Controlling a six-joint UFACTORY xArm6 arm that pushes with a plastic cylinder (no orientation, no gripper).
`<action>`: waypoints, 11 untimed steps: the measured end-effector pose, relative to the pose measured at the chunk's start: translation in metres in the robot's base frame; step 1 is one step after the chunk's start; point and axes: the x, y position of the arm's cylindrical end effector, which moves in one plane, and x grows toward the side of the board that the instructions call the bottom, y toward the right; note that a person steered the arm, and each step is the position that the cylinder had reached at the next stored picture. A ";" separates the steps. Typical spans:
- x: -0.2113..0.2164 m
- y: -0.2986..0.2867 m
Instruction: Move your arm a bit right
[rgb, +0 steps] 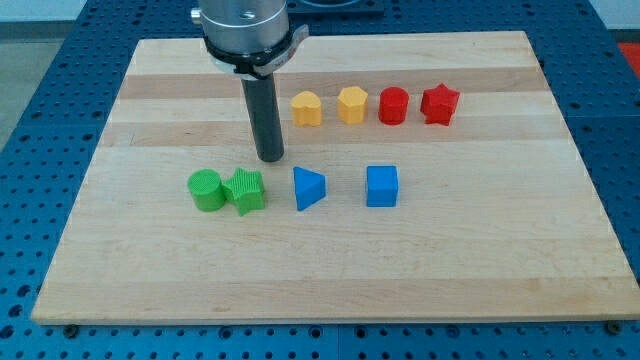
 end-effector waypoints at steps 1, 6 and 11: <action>0.000 0.000; -0.009 0.019; 0.026 0.173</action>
